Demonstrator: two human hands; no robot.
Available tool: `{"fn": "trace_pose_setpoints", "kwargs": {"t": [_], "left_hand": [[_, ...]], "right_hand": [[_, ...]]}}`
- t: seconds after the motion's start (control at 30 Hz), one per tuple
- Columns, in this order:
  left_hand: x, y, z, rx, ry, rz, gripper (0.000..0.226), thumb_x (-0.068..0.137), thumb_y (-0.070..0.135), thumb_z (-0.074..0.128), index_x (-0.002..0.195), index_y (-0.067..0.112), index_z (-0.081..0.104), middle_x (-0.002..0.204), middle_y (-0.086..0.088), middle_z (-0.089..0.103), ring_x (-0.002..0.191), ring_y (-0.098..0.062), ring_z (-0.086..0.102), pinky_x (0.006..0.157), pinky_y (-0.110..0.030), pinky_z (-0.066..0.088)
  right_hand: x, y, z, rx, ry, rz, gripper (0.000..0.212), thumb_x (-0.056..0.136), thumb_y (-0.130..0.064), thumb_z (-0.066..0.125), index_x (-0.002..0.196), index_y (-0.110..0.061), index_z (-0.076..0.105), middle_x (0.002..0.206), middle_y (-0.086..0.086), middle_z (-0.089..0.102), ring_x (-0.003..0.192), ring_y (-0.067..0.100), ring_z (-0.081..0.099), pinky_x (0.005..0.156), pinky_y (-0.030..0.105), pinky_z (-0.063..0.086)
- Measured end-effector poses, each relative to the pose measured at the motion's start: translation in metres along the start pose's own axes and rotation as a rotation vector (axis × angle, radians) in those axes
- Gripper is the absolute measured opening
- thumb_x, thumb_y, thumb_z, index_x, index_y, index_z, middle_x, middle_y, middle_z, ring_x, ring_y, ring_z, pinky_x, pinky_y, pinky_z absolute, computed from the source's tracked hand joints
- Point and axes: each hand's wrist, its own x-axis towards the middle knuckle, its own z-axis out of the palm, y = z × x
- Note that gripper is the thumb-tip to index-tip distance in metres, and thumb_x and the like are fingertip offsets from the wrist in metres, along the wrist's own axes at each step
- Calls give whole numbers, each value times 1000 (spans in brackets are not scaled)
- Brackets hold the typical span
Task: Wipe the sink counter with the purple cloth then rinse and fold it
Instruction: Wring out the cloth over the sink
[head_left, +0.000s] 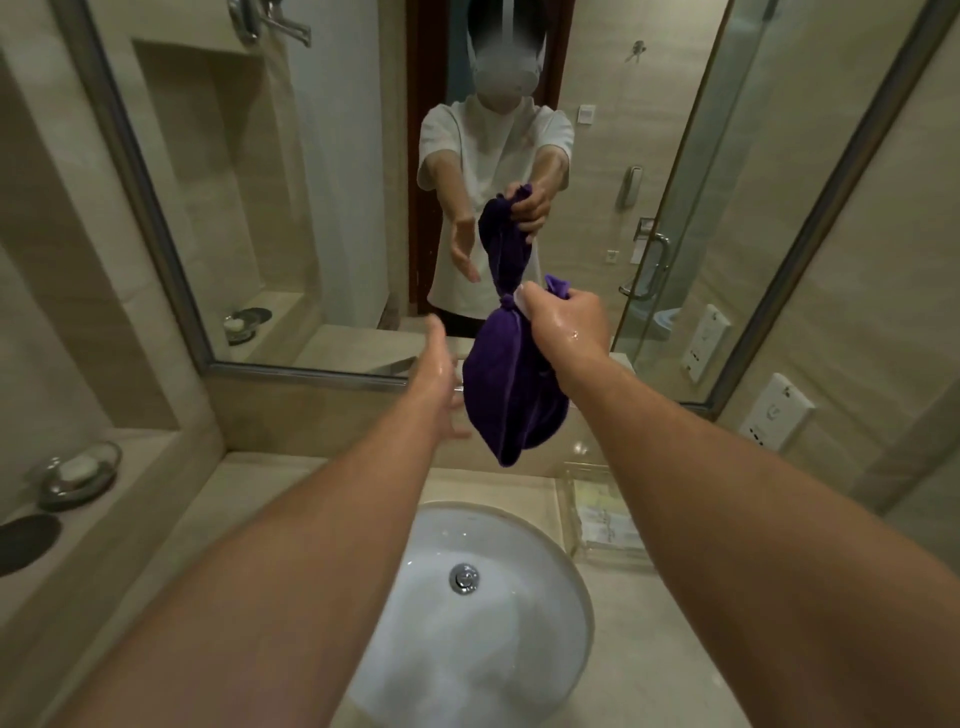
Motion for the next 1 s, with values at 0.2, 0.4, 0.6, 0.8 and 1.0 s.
{"fn": "trace_pose_setpoints", "kwargs": {"t": [0.2, 0.4, 0.6, 0.8, 1.0], "left_hand": [[3, -123, -26, -545, -499, -369, 80, 91, 72, 41, 139, 9, 53, 134, -27, 58, 121, -51, 55, 95, -64, 47], [-7, -111, -22, -644, -578, -418, 102, 76, 87, 48, 139, 7, 52, 135, -26, 57, 122, -49, 54, 104, -65, 39], [-11, -89, 10, -630, -359, -372, 51, 81, 38, 63, 127, 15, 63, 112, -10, 68, 97, -25, 62, 79, -32, 54], [19, -64, 5, -400, 237, 137, 18, 83, 19, 69, 98, 10, 70, 90, -8, 72, 79, -25, 69, 58, -27, 54], [-9, -38, 0, 773, 356, 1069, 18, 72, 28, 72, 69, 22, 56, 71, 5, 56, 63, -15, 52, 55, -23, 41]], "right_hand": [[-3, 9, 13, -31, -327, 8, 19, 89, -41, 62, 101, -26, 64, 100, 7, 67, 96, 26, 66, 95, 46, 51], [-16, 24, 11, -218, -633, 30, 11, 91, -30, 61, 96, -20, 64, 90, 6, 67, 83, 21, 65, 78, 35, 50], [-15, 29, 22, -207, -591, -93, 7, 89, -22, 62, 82, -22, 64, 78, 1, 64, 76, 17, 62, 73, 33, 49], [-19, 59, 31, 342, -219, 264, 22, 84, -21, 67, 105, -14, 68, 96, 7, 70, 86, 22, 67, 70, 35, 57], [-21, 82, 38, 896, -166, 858, 41, 101, -34, 37, 100, -5, 65, 74, 15, 73, 69, 32, 71, 50, 37, 59]]}}
